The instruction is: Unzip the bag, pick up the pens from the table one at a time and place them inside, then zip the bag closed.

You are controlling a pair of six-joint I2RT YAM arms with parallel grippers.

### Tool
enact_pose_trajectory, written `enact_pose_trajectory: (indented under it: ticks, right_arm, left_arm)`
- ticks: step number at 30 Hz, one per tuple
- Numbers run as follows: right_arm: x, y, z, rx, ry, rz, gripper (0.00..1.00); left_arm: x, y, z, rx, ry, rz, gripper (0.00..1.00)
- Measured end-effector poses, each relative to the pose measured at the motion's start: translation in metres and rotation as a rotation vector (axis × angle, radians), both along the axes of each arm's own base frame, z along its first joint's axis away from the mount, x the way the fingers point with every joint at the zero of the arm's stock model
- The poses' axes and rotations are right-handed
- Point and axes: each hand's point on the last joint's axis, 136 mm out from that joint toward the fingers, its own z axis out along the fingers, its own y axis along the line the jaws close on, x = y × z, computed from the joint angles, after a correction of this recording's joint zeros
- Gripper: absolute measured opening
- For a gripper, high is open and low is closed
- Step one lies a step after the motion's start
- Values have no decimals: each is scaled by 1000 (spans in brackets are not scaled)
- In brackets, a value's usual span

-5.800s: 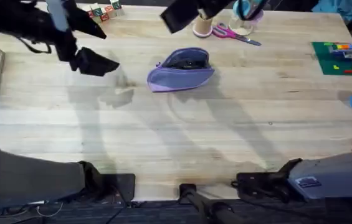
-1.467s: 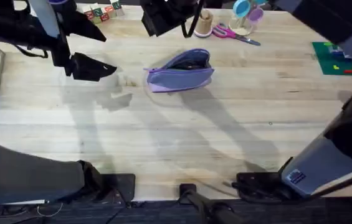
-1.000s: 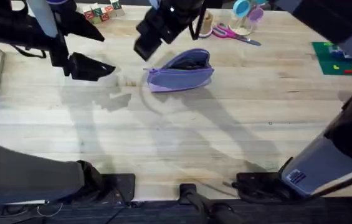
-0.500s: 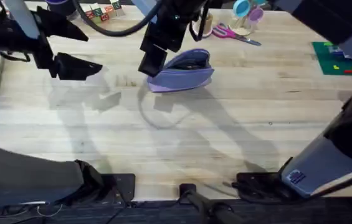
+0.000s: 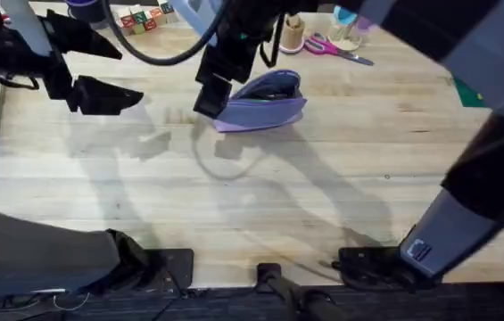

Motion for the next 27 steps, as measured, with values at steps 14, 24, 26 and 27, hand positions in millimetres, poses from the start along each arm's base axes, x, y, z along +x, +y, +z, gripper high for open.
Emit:
enact_pose_trajectory:
  ticks: [14, 24, 26, 27]
  right_arm:
    - [6, 6, -65, -88, 97, 1, 996]
    - [11, 10, -81, -99, 108, 0, 940]
    - [10, 10, -82, -100, 110, -1, 897]
    - [11, 10, -82, -100, 109, -1, 864]
  left_arm:
    - [0, 0, 0, 0, 0, 0, 993]
    - [0, 0, 0, -1, 2, 0, 993]
    - [0, 0, 0, -1, 2, 0, 993]
    - [0, 0, 0, -1, 2, 0, 993]
